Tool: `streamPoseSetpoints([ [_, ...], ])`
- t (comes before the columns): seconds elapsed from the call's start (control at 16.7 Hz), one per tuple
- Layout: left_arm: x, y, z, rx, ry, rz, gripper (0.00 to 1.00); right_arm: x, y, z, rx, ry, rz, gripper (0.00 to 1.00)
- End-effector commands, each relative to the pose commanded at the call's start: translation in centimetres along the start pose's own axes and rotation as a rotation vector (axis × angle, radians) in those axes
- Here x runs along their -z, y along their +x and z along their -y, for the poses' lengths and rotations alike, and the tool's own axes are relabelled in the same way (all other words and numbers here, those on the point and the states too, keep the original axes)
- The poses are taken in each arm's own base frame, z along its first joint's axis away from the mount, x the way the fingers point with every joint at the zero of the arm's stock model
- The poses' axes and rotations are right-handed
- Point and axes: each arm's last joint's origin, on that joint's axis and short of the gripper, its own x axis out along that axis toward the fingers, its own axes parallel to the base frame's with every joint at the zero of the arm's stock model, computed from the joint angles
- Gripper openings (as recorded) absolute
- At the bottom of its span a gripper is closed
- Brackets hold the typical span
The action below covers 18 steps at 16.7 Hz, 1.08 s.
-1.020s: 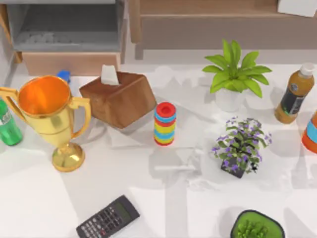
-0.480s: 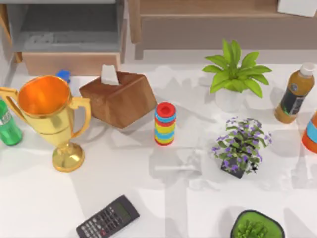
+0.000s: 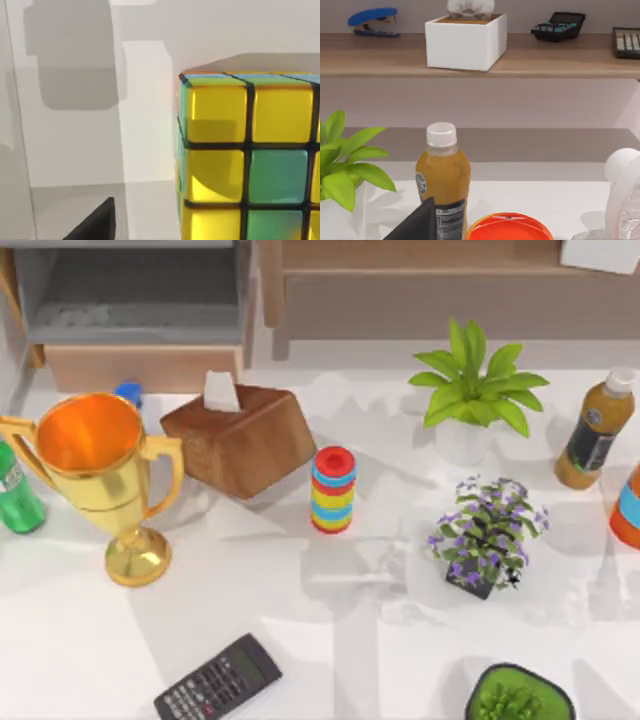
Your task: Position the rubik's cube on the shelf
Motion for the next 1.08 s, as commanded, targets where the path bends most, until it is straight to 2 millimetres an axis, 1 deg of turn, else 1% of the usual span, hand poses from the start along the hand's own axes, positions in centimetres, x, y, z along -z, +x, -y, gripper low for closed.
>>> streamPoseSetpoints([
  [0.12,-0.3,1.9,-0.1,0.000,-0.001,-0.003,1.00,0.0,0.0,0.0,0.000,0.000,0.000,1.00],
  [0.24,-0.8,3.0,0.1,-0.001,0.001,0.001,1.00,0.0,0.0,0.0,0.000,0.000,0.000,1.00],
  [0.48,-0.9,3.1,0.2,-0.001,0.001,0.002,1.00,0.0,0.0,0.0,0.000,0.000,0.000,1.00],
  [1.08,-0.9,3.1,0.2,-0.001,0.001,0.002,0.25,0.0,0.0,0.0,0.000,0.000,0.000,1.00],
])
